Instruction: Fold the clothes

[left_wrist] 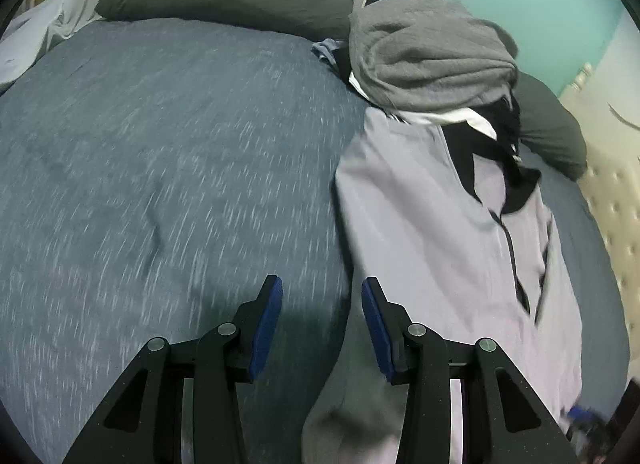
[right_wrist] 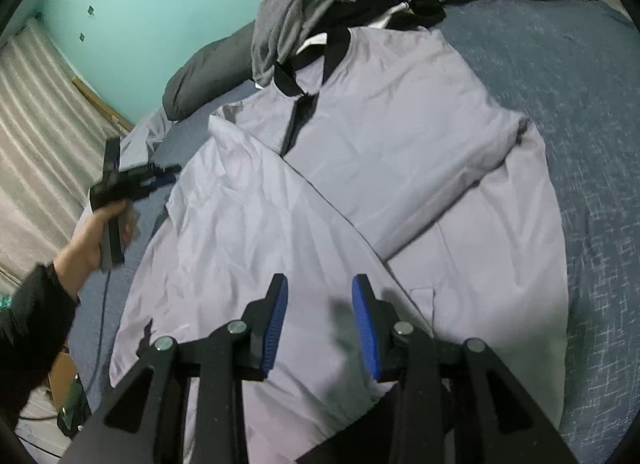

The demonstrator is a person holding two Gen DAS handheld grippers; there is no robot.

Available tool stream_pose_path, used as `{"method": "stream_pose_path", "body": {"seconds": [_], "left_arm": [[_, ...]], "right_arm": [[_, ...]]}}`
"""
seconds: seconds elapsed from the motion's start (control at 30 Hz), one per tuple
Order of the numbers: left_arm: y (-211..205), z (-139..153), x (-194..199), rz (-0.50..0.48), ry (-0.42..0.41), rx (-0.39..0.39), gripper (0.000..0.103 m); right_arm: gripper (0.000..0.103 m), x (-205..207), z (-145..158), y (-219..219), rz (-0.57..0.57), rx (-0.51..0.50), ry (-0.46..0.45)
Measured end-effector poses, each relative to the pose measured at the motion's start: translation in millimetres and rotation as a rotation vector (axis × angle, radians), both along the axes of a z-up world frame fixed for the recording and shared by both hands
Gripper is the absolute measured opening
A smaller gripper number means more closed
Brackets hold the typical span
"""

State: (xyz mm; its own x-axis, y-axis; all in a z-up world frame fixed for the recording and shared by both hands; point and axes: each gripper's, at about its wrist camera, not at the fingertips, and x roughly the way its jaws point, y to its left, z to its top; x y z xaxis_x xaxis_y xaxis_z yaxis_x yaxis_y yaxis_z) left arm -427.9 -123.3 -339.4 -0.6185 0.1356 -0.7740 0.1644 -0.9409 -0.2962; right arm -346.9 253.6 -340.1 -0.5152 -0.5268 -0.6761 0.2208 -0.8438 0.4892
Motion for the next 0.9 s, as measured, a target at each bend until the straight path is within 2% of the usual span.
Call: {"method": "stream_pose_path", "body": {"seconds": [0.1, 0.27, 0.47, 0.7, 0.9], "left_arm": [[4, -6, 17, -0.018, 0.018, 0.012, 0.045], [9, -15, 30, -0.036, 0.036, 0.065, 0.045], [3, -32, 42, -0.015, 0.052, 0.127, 0.045], [1, -35, 52, -0.022, 0.09, 0.157, 0.019], [0, -34, 60, -0.02, 0.122, 0.177, 0.014]], "right_arm": [[0.033, -8, 7, -2, 0.001, -0.008, -0.003], [0.033, -48, 36, -26, 0.058, 0.033, 0.032], [0.034, -134, 63, -80, 0.136, 0.036, 0.049], [0.034, -221, 60, -157, 0.221, 0.07, 0.008], [0.034, -265, 59, -221, 0.291, 0.116, 0.02]]}}
